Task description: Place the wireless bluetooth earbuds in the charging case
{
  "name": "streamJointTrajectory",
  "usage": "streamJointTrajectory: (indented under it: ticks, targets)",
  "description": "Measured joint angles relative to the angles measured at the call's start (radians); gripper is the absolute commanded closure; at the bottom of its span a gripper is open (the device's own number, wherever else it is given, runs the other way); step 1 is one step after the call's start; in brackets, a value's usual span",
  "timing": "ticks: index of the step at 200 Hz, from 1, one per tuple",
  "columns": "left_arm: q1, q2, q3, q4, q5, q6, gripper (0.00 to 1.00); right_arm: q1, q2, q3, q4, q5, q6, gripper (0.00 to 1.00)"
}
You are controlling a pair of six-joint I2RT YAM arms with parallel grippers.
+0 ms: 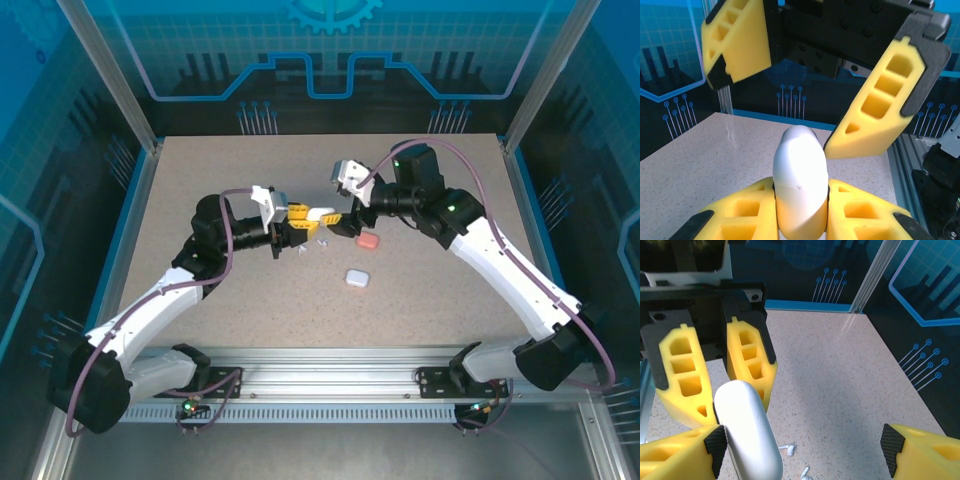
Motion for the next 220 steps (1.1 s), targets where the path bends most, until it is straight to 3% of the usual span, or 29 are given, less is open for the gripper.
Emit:
streamJointTrajectory:
  ticks: [220]
  targets:
    - [0.0, 0.0, 0.0, -0.031, -0.054, 0.025, 0.92, -0.011, 0.058, 0.081, -0.061, 0.029, 0.009, 0.18]
